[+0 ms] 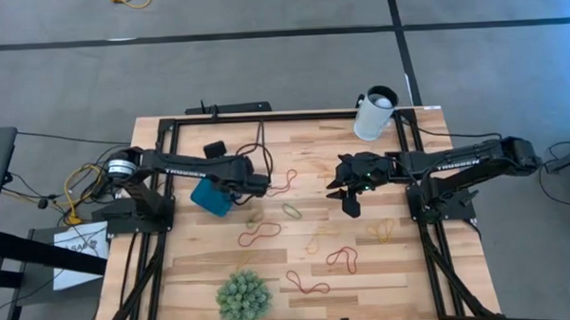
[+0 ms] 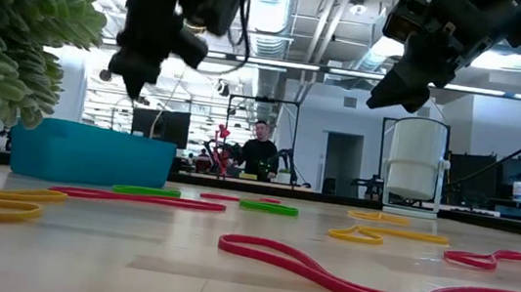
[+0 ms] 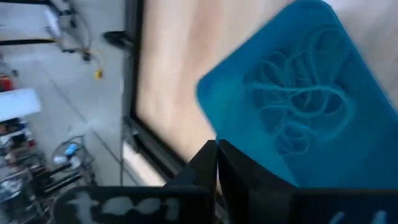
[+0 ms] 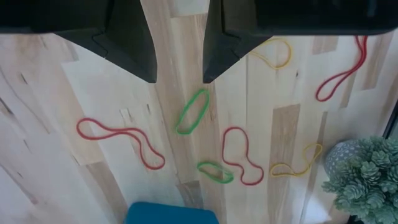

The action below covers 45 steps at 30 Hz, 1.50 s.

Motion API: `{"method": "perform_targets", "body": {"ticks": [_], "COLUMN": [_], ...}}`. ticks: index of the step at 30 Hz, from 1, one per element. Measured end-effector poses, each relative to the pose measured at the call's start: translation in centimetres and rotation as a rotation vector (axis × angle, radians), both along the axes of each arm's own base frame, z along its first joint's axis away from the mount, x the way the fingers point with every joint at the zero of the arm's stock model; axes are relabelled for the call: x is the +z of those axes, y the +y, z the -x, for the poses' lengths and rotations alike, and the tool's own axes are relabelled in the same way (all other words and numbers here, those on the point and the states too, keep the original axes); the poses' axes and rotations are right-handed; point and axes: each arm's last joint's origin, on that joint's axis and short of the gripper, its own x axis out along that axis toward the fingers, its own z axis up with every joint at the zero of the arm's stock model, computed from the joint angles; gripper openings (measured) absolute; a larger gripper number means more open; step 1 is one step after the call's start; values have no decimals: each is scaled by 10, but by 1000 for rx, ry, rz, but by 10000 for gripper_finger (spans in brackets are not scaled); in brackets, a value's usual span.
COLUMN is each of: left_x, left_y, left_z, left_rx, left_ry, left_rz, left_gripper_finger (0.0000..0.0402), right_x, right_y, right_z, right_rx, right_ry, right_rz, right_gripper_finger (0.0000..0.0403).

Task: Pick and place items into bin
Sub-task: Put the blue rubber band into the blue bin, then put the yellow rubber band into the blue bin

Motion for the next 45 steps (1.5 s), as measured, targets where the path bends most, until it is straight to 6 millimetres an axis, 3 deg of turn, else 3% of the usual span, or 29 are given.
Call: {"method": "perform_targets", "body": {"ticks": [8,16,24,30,35,40,45], "left_x": [-50,-56,-58,-55,-27,23,79], "left_y": [24,39,42,49,49,44,30], "left_z": [3,8,1,2,-2,-6,5], "left_rx": [-90,-117,-214,-224,-196,-212,-257], "left_ry": [-20,13,-46,11,62,24,-102], "left_rz": [151,217,362,233,207,205,188], "left_gripper_finger": [0,7,47,73,78,76,76], "right_x": [0,0,0,0,-1,-6,-3], "right_y": [0,0,0,0,-1,-2,-3], "right_z": [0,0,0,0,1,6,11], "right_rx": [13,19,61,61,59,-11,-32], "right_ry": [-1,3,-1,-1,14,88,183], "right_rz": [16,22,75,74,73,80,79], "right_gripper_finger": [123,123,123,123,123,122,121]}}
